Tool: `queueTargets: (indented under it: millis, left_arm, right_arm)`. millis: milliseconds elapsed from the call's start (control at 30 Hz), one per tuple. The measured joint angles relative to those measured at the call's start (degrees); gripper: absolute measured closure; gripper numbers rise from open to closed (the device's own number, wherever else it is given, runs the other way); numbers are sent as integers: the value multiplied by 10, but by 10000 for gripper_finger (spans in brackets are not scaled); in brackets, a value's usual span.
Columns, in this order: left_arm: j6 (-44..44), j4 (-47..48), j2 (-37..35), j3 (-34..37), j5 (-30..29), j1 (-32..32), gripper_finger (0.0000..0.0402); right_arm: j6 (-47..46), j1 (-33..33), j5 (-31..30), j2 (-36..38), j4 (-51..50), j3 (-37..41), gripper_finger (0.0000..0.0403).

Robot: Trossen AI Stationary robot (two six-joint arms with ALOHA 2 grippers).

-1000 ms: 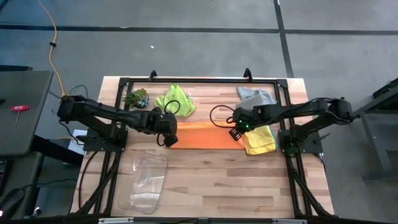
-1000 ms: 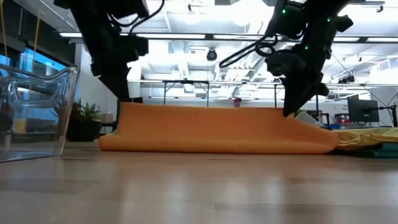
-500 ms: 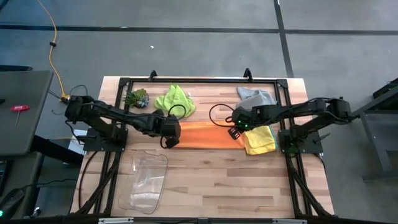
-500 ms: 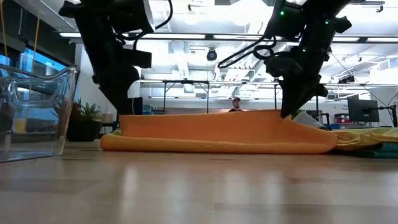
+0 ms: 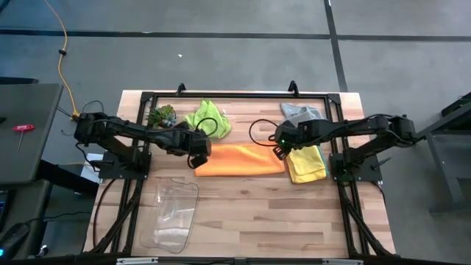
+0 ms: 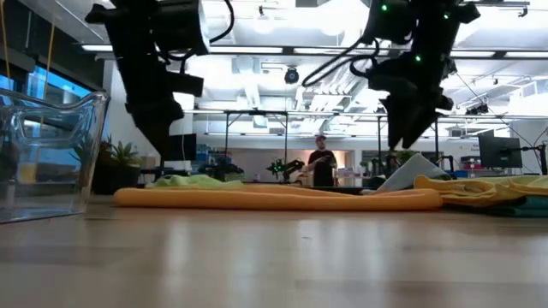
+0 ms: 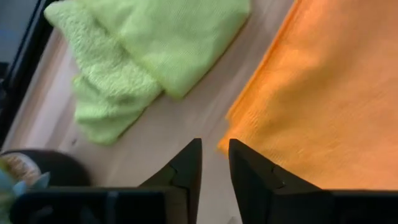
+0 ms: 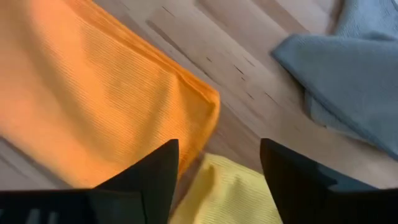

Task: Fold microfiber towels
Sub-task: Fold the orange towel

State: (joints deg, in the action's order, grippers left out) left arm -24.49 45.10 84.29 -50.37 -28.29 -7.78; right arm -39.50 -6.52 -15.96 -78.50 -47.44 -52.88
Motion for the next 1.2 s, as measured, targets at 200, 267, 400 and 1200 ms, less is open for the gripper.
queueTargets:
  millis: [200, 267, 400, 1200]
  left_arm:
    - [44, -31, -3, 0, 14, -16, 297]
    - [59, -26, -4, 0, 15, -25, 286]
    - [67, -35, -43, -1, 40, -40, 269]
    - [-83, -370, 29, 170, 135, 26, 398]
  right_arm:
    - [11, 0, 39, 0, 25, -14, 177]
    - [21, 0, 62, 0, 41, -14, 184]
    - [31, -22, 86, -22, 68, -14, 228]
    - [132, -131, 217, -173, 188, 3, 402]
